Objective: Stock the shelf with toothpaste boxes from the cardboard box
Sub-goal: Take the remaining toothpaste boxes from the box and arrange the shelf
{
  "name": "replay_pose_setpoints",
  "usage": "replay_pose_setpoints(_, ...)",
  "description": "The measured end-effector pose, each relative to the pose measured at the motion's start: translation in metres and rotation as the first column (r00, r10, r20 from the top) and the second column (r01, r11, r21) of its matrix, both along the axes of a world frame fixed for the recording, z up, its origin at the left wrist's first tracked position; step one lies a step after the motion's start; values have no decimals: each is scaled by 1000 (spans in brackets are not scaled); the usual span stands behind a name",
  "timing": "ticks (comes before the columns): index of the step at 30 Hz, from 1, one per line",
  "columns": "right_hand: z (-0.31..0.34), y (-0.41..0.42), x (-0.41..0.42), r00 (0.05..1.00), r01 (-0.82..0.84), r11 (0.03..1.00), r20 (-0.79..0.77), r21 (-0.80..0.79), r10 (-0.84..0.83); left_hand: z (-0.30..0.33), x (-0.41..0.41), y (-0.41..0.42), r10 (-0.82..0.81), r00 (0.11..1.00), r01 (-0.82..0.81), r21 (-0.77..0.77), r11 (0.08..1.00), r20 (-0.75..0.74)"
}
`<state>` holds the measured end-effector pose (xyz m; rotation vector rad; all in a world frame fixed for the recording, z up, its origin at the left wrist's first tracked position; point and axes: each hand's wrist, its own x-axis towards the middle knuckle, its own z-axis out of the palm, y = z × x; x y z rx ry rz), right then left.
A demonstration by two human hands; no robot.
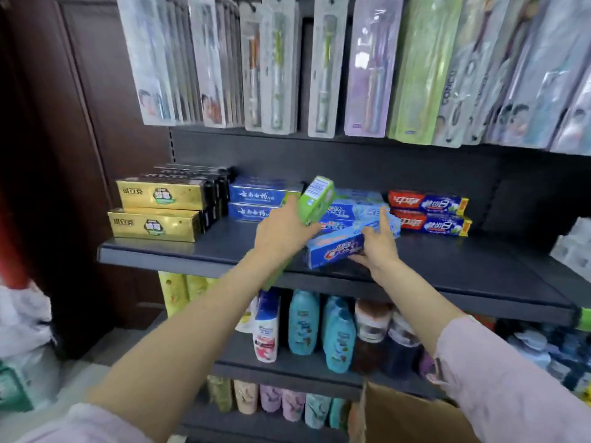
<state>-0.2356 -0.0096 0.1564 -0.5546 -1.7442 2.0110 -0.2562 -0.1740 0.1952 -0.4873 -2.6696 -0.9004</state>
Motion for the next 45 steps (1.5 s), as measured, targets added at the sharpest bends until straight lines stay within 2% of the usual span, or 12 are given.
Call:
replay_pose_setpoints(7, 1, -1, -70, 983, 179, 983, 58, -33, -176, 9, -66, -4, -85, 996, 85, -67, 994, 2)
replay_pose_setpoints(10, -6, 4, -87, 953, 244, 960, 152, 136, -264, 8, -84, -3, -114, 993, 114, -76, 991, 13)
replay_pose_setpoints(12, -9, 8, -88, 923, 212, 926, 247, 314, -295, 7, -91, -1, -132, 991, 133, -83, 988, 19)
replay_pose_setpoints(19, -7, 23, -87, 910, 111, 915, 330, 388, -250, 1, -101, 2, -206, 978, 208, -113, 972, 28)
replay_pose_setpoints(22, 5, 12, -84, 964, 59, 948, 230, 313, -136, 2, -101, 3, -251, 968, 244, -238, 940, 1)
replay_pose_setpoints(24, 19, -3, -74, 997, -41, 989, 73, 144, 30, 2, -100, 5, -284, 956, 237, -381, 894, -70)
replay_pose_setpoints(27, 32, -16, -60, 975, -214, 977, -54, 17, 215, 1, -97, 10, -366, 917, 239, -513, 824, -160)
replay_pose_setpoints(31, 30, -5, -55, 976, -158, 984, -164, -83, 143, 0, -101, 8, -387, 898, 233, -518, 823, -211)
replay_pose_setpoints(36, 24, 15, -46, 930, -216, 964, -333, -155, 155, 3, -117, -10, -301, 953, 291, -364, 885, 33)
replay_pose_setpoints(38, 21, 18, -46, 937, -172, 982, -320, -80, 139, 1, -119, -8, -321, 947, 307, -307, 901, 6)
replay_pose_setpoints(41, 19, 24, -49, 983, 15, 967, -179, 253, 31, -1, -122, 2, -330, 942, 296, -313, 902, -60)
replay_pose_setpoints(45, 18, 36, -53, 983, 175, 661, -90, 730, -161, -2, -130, 21, -349, 935, 324, -264, 909, -56)
